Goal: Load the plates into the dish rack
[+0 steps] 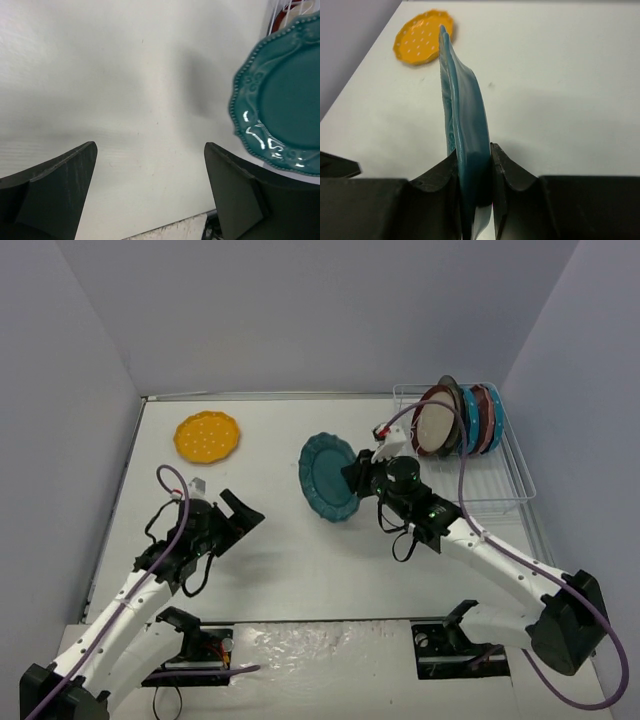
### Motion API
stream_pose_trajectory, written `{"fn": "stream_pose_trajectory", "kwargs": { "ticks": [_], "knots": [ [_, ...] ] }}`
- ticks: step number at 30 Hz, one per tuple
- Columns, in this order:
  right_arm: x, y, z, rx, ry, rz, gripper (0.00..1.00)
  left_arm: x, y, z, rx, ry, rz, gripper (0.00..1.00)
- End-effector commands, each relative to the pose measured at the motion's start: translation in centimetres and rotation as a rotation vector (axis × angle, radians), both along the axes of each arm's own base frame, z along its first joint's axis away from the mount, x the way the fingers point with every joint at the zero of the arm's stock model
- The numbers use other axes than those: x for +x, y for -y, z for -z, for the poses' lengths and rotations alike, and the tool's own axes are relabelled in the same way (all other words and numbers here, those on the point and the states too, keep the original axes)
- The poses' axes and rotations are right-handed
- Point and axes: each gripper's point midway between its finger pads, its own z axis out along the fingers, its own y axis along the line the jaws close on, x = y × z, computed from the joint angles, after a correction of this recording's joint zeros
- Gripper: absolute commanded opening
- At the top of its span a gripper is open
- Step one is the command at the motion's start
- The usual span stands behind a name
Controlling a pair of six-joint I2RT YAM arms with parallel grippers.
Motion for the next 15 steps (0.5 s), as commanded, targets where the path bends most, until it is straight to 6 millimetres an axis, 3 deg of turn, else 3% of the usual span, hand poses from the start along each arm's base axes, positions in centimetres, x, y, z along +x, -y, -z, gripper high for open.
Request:
{"fn": "stream_pose_trajectory", "kwargs": {
  "ticks": [1, 5, 10, 15],
  "knots": [
    [3.6, 6.7, -14.7, -0.117, 0.393, 0.2, 0.0, 0.9, -5.3, -4.3, 0.367, 0.079, -0.038, 0.89],
    [6.2, 11.8, -18.7, -0.264, 0.477, 0.321, 0.0, 1.4, -9.0, -6.4, 0.589, 0.069, -0.068, 0.97],
    [10.7, 16.0, -20.0, -0.371, 0.485, 0.393, 0.0, 2.5, -10.8, -7.6, 0.687, 0.052, -0.035, 0.97],
    [15.5, 19.2, -19.4, -0.424, 0.458, 0.44, 0.0, 3.5, -11.8, -6.8, 0.712, 0.013, -0.011, 0.97]
  ]
}}
